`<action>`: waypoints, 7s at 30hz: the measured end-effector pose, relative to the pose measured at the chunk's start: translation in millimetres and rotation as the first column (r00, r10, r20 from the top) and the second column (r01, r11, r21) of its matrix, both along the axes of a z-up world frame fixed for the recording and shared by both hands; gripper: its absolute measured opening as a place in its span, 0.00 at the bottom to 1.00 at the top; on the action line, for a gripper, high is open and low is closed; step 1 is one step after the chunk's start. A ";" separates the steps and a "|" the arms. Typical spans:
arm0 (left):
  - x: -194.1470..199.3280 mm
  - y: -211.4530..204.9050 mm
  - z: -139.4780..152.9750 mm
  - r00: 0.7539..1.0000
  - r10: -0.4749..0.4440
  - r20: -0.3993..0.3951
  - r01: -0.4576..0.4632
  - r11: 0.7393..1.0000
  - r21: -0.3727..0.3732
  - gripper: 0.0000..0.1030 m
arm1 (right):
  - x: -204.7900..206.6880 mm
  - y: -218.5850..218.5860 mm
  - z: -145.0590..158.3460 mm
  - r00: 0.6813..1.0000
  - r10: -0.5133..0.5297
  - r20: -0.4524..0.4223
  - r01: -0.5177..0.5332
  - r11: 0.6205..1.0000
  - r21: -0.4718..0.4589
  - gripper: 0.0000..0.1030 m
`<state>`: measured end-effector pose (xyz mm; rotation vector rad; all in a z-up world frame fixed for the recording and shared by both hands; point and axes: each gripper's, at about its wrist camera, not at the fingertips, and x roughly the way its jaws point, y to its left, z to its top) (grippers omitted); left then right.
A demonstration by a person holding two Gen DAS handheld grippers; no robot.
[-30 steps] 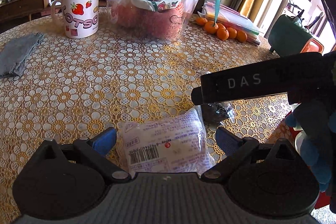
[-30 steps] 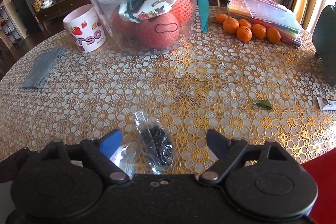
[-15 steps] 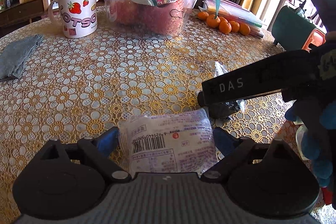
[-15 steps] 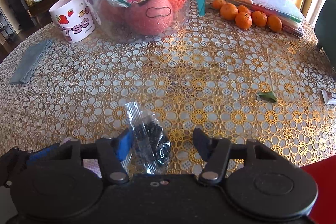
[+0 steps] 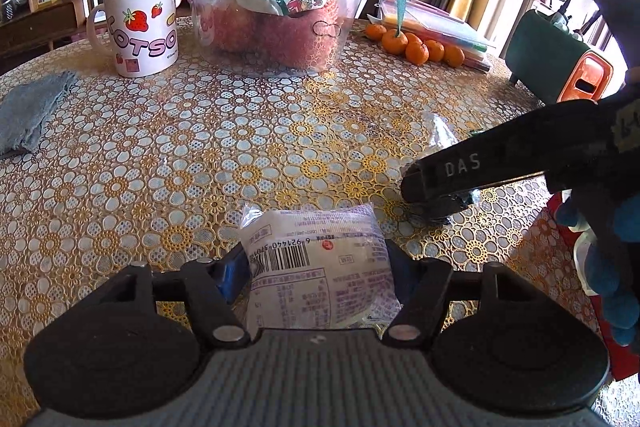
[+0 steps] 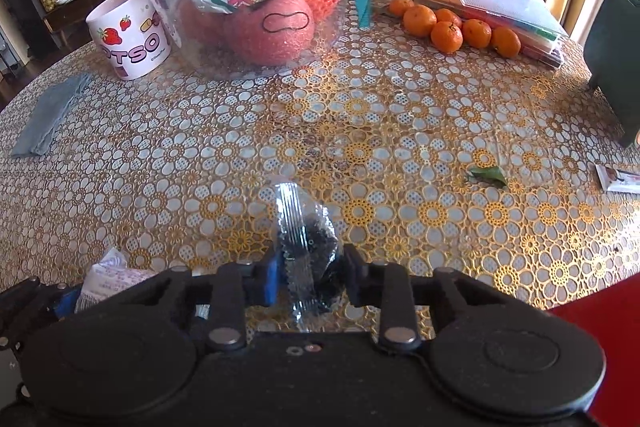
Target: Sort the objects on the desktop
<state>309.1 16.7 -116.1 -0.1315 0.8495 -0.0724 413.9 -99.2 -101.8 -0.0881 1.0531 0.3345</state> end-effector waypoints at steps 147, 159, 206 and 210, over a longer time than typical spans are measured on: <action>-74.8 -287.3 106.4 0.887 -0.460 0.053 0.460 0.888 0.013 0.69 | -174.1 -346.6 93.2 0.960 -0.229 0.160 0.215 0.972 0.101 0.64; -100.6 -268.3 121.1 0.892 -0.445 0.084 0.446 0.895 0.004 0.69 | -211.5 -343.4 114.3 0.952 -0.203 0.230 0.171 0.974 0.151 0.69; -178.1 -241.8 131.9 0.858 -0.479 0.186 0.481 0.876 0.035 1.00 | -309.7 -324.3 123.3 0.894 -0.223 0.388 0.164 0.970 0.179 0.94; -183.9 -243.7 131.2 0.858 -0.478 0.187 0.473 0.878 0.072 1.00 | -313.3 -323.6 122.2 0.893 -0.234 0.385 0.172 0.967 0.189 0.94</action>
